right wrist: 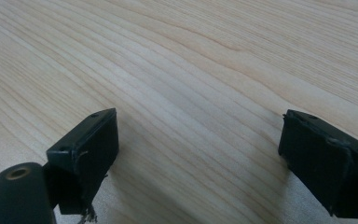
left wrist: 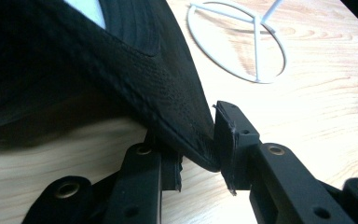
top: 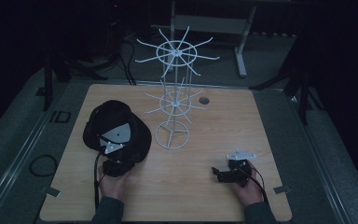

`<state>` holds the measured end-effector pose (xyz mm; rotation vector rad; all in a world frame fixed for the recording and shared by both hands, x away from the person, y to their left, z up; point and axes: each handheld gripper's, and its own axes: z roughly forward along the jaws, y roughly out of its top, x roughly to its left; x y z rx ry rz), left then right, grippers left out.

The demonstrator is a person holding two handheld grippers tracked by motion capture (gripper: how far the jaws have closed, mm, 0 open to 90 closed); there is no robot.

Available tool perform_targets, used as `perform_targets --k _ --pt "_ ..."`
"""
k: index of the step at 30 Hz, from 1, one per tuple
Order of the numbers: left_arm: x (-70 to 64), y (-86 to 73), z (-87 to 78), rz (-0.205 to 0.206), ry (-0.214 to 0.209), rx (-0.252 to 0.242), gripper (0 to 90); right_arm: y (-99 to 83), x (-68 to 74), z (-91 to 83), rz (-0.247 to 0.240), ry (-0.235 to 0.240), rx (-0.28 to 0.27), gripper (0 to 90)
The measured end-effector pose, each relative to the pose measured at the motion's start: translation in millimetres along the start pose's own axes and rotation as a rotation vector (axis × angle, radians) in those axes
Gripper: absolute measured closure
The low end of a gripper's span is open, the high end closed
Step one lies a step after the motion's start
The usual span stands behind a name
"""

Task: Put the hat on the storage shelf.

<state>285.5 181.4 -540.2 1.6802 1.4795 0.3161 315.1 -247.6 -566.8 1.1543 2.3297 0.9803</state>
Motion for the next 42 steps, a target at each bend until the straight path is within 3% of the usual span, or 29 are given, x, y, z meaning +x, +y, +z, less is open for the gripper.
perform_targets --k 9,16,19,42 --pt "19.9 7.7 -26.3 0.001 0.015 0.007 75.5 0.0 0.0 0.0 0.0 0.001 0.0 11.8" --pt "28.6 15.9 -39.1 -0.012 0.03 -0.043 85.4 0.0 0.0 0.0 0.0 0.001 0.001 11.9" --pt "25.1 19.1 -40.4 0.024 0.043 -0.047 86.2 0.0 0.0 0.0 0.0 0.001 0.001 11.9" --pt "18.0 30.2 -49.1 0.073 0.065 -0.114 86.3 0.0 0.0 0.0 0.0 0.0 0.0 11.9"
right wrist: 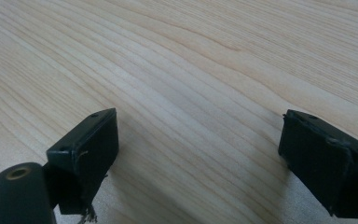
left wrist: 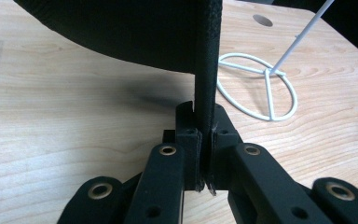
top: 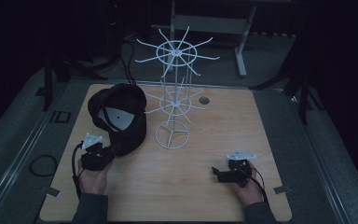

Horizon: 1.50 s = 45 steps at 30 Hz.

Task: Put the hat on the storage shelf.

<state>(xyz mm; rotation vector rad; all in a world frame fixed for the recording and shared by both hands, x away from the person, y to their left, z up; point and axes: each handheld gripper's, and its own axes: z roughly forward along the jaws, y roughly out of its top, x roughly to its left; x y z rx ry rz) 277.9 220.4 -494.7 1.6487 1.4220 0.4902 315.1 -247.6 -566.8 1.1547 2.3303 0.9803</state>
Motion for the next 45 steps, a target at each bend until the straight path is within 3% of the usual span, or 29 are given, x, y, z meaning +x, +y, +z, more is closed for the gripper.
perform_targets --k 11,45 --pt "3.1 8.0 -4.9 0.033 0.042 -0.018 86.4 0.1 0.1 -0.1 0.002 -0.001 0.001 11.9" --pt "3.9 34.0 -25.2 0.067 0.09 -0.1 86.3 0.1 0.1 0.0 0.001 0.0 0.0 11.9"
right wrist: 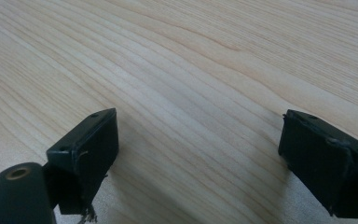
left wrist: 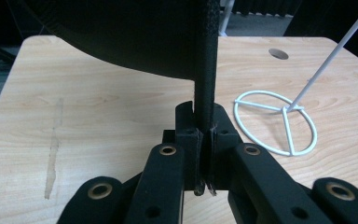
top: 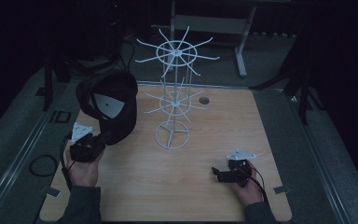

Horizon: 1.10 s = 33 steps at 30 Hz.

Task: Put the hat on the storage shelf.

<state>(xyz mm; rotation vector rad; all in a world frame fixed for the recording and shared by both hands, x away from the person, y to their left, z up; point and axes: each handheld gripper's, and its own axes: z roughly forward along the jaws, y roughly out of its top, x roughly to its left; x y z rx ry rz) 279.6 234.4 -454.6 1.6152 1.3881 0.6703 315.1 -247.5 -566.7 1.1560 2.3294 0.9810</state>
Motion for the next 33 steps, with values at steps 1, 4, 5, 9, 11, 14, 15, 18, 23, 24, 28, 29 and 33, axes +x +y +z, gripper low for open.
perform_targets --k 1,4,5,9,11,14,15,18,23,24,28,29,33 --pt "-0.6 1.0 -0.6 0.003 0.001 -0.003 86.3 0.0 0.0 0.0 0.0 0.0 0.001 11.9" --pt "-2.0 3.6 -2.0 0.013 0.001 -0.007 86.3 0.0 0.0 -0.1 0.001 0.001 0.001 11.8" --pt "-2.5 4.5 -2.3 0.018 0.002 -0.009 86.2 0.0 0.0 0.0 0.0 0.0 0.0 11.9" --pt "-4.3 7.9 -2.7 0.026 0.003 -0.015 86.3 0.0 0.0 0.0 0.001 0.0 0.0 11.9" --pt "-5.2 9.3 -2.7 0.026 0.003 -0.02 86.2 0.0 0.0 0.0 0.001 0.0 0.0 11.9" --pt "-6.0 11.4 -2.5 0.028 0.002 -0.023 86.2 0.0 0.0 0.0 0.0 0.0 0.0 11.9" --pt "-6.3 12.1 -2.5 0.029 0.002 -0.025 86.3 0.0 0.0 0.0 0.0 0.0 0.0 11.9" --pt "-7.2 14.0 -3.1 0.028 0.002 -0.031 86.2 0.0 0.1 0.0 0.001 0.0 0.0 11.9" --pt "-11.2 16.3 -3.0 0.022 0.0 -0.046 86.3 0.1 0.2 0.0 0.003 0.0 0.0 11.9" --pt "-12.0 17.1 -3.0 0.024 0.0 -0.048 86.3 0.1 0.2 0.0 0.003 0.0 0.0 11.9" --pt "-15.3 21.1 -3.0 0.035 0.001 -0.055 86.3 0.0 0.2 -0.1 0.003 0.0 0.0 11.8" --pt "-15.8 22.1 -3.2 0.036 0.002 -0.057 86.3 0.1 0.2 -0.1 0.003 0.0 0.0 11.9" --pt "-16.4 26.4 -4.4 0.042 0.005 -0.066 86.3 0.1 0.2 -0.1 0.003 0.001 0.0 11.9"
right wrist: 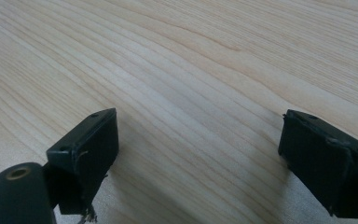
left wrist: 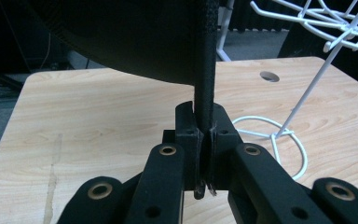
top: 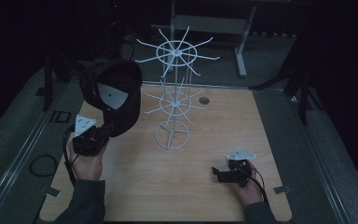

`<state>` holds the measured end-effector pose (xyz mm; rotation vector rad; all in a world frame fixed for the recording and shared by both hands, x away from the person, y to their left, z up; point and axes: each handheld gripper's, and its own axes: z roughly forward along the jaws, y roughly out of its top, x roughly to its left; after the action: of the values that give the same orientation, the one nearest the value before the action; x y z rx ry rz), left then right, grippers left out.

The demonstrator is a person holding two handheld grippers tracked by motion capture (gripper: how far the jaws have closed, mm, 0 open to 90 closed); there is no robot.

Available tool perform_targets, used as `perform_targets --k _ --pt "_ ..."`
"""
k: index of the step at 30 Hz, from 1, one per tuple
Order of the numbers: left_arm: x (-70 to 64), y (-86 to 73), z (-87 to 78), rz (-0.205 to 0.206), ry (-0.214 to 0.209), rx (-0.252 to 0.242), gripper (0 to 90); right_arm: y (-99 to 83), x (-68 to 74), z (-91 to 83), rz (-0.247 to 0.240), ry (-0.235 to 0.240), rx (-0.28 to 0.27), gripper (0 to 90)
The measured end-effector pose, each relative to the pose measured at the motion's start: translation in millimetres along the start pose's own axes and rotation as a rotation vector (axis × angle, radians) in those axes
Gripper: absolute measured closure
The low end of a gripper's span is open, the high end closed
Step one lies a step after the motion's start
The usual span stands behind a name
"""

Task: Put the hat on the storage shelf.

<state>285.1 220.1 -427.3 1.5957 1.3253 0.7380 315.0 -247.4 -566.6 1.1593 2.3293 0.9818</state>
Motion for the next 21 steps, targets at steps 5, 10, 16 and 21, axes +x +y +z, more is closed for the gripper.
perform_targets --k 5,10,16,21 --pt "0.1 3.6 -2.0 0.006 0.007 -0.009 86.3 0.0 -0.1 0.0 -0.002 0.0 0.001 11.9" --pt "0.2 8.6 -4.4 0.019 0.014 -0.018 86.3 0.0 -0.1 0.0 -0.001 -0.001 0.0 11.9" --pt "0.2 14.8 -6.6 0.028 0.03 -0.032 86.3 0.0 -0.1 -0.1 -0.002 0.0 0.002 11.9" --pt "-0.2 19.3 -8.2 0.036 0.036 -0.043 86.3 0.0 -0.1 -0.1 -0.002 0.0 0.001 11.9"
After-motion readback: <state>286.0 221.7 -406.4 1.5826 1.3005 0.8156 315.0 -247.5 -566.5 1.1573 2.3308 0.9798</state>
